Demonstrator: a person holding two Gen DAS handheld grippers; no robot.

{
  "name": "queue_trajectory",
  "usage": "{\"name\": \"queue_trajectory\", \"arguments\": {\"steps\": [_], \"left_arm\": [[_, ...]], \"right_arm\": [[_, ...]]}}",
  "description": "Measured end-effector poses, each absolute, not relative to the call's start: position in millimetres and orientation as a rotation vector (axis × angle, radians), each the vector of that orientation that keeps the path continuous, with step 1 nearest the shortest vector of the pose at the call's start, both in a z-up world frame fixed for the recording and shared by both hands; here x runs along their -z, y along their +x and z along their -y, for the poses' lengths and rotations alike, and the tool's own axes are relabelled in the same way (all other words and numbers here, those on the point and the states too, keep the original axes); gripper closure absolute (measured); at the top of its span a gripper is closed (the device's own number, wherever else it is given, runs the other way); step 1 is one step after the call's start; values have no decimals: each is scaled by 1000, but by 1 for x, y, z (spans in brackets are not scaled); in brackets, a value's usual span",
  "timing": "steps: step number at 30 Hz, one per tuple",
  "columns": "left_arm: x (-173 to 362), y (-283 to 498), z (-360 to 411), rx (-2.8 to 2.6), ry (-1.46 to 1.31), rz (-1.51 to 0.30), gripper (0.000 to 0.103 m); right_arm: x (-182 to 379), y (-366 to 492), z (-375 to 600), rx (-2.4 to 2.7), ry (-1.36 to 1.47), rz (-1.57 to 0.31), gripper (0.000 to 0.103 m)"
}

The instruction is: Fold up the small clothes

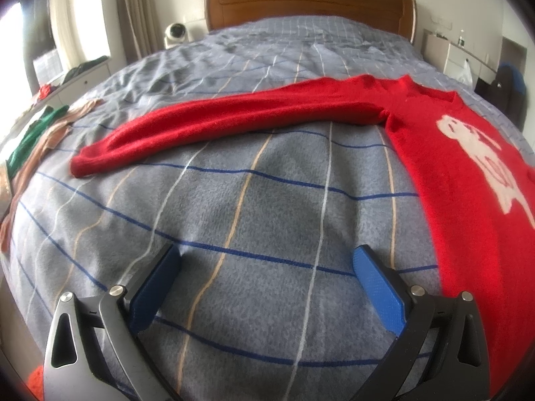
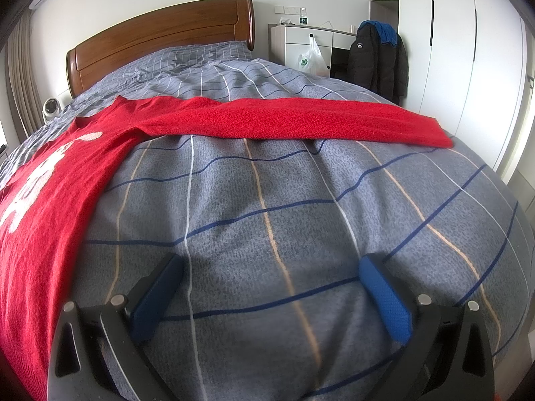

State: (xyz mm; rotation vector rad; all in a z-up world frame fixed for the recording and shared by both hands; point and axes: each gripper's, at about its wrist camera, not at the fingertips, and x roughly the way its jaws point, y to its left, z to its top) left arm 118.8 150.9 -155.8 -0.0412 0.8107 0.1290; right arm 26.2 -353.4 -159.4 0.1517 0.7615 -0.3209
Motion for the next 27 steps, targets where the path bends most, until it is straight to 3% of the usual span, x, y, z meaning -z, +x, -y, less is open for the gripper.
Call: {"name": "queue_trajectory", "arguments": {"steps": [12, 21, 25, 27], "left_arm": [[127, 90, -152, -67, -117, -781, 0], [123, 76, -149, -74, -136, -791, 0], [131, 78, -141, -102, -74, -811, 0], [134, 79, -141, -121, -61, -818, 0]], "right_arm": [[140, 36, 365, 288, 195, -855, 0], [64, 25, 507, 249, 578, -680, 1], [84, 26, 591, 246, 986, -658, 7], [103, 29, 612, 250, 1123, -666, 15]]}}
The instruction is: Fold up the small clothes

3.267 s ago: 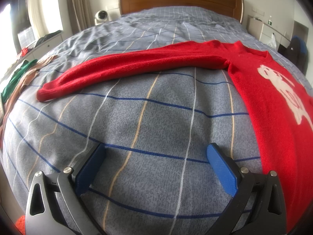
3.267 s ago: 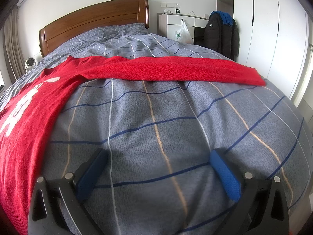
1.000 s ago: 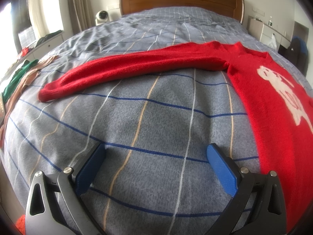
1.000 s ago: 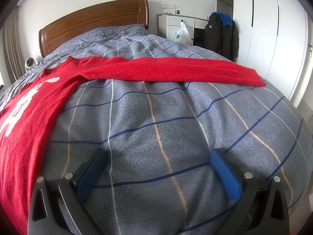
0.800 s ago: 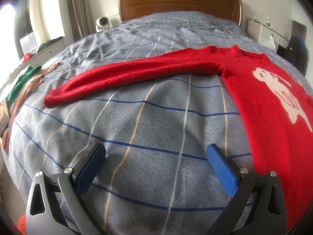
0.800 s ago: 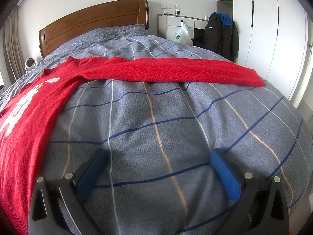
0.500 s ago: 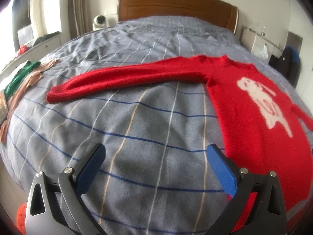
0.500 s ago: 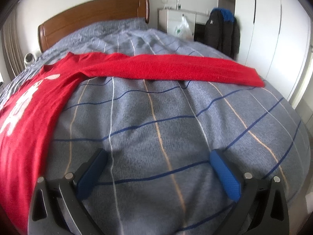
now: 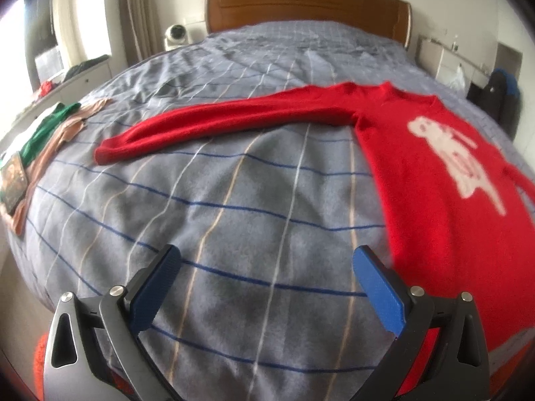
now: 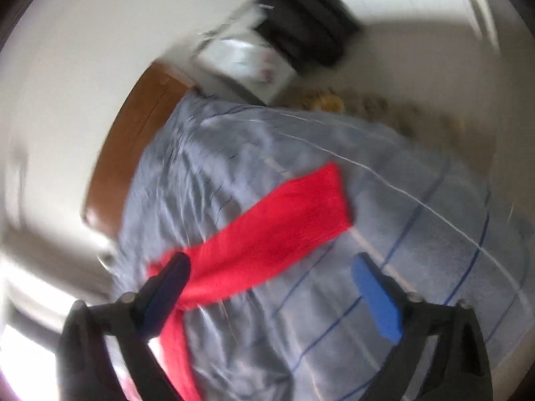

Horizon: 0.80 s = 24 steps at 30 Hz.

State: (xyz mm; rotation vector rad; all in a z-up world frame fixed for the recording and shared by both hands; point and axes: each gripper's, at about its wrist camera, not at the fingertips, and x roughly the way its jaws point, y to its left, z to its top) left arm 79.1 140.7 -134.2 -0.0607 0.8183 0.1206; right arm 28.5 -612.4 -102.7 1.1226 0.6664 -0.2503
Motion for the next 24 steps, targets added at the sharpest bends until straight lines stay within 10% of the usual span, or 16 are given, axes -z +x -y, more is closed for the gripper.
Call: {"name": "queue_trajectory", "arguments": {"steps": [10, 14, 24], "left_arm": [[146, 83, -146, -146, -57, -853, 0], [147, 83, -144, -150, -45, -851, 0], [148, 91, -148, -136, -78, -848, 0]], "right_arm": [[150, 87, 630, 257, 1169, -693, 39], [159, 94, 623, 316, 1150, -727, 99], [-21, 177, 498, -74, 756, -564, 99]]}}
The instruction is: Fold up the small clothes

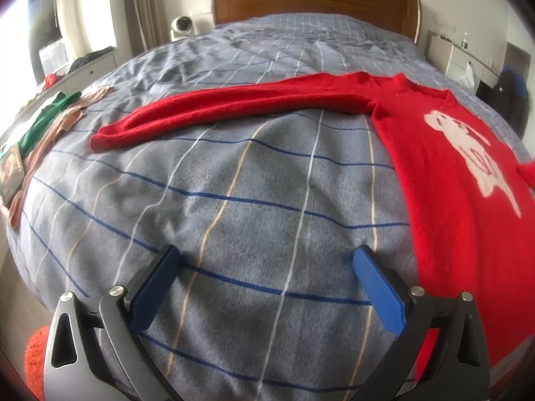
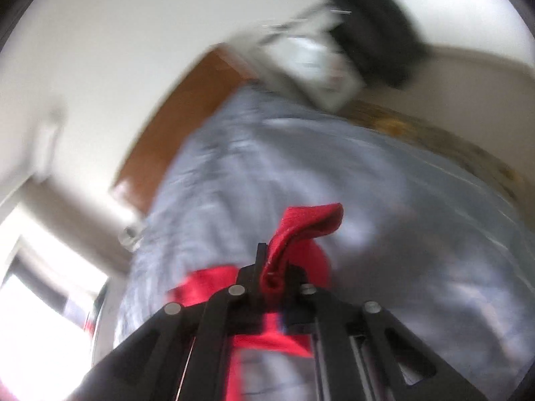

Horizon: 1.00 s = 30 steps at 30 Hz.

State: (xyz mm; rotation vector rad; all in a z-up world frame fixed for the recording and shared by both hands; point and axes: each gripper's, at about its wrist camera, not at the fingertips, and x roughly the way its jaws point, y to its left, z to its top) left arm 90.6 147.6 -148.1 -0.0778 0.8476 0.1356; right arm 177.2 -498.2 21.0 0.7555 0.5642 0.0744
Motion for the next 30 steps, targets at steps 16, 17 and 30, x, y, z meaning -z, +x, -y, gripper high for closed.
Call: {"name": "queue_trajectory", "arguments": {"steps": [16, 17, 30], "left_arm": [[149, 89, -148, -127, -62, -845, 0], [149, 90, -148, -129, -63, -846, 0], [153, 92, -145, -151, -59, -843, 0]], "right_arm": [[10, 302, 175, -646, 609, -917, 10], [19, 300, 178, -646, 626, -930, 10], [118, 193, 388, -53, 505, -949, 10]]}}
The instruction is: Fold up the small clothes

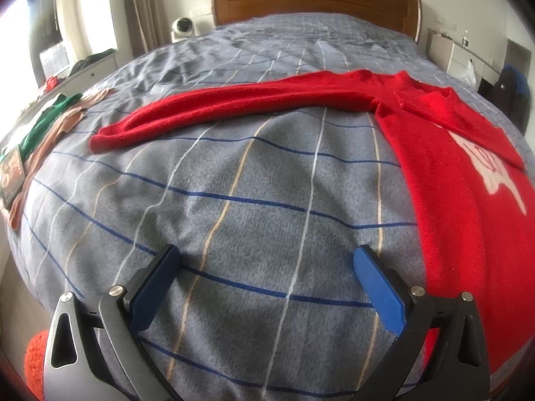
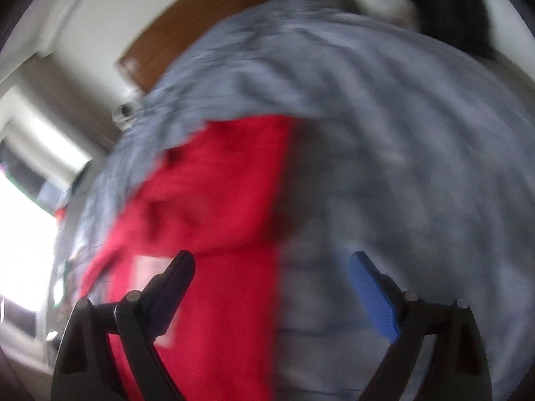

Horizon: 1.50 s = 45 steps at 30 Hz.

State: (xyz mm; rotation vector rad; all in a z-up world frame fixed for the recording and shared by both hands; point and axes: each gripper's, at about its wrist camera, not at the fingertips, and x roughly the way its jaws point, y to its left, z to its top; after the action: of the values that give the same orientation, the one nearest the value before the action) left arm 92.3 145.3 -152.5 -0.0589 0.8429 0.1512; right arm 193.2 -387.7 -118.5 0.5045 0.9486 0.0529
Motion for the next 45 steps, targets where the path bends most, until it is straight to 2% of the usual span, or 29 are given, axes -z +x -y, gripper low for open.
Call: {"name": "queue_trajectory", "arguments": {"steps": [5, 11, 27, 45], "left_arm": [[153, 91, -144, -157, -54, -840, 0], [153, 90, -142, -161, -50, -839, 0], [153, 91, -144, -153, -61, -849, 0], [153, 91, -145, -152, -62, -851, 0]], "right_arm": [[140, 148, 438, 59, 502, -871, 10], [149, 121, 436, 56, 439, -808, 11], [162, 124, 418, 68, 329, -815, 3], [161, 124, 418, 69, 327, -816, 3]]}}
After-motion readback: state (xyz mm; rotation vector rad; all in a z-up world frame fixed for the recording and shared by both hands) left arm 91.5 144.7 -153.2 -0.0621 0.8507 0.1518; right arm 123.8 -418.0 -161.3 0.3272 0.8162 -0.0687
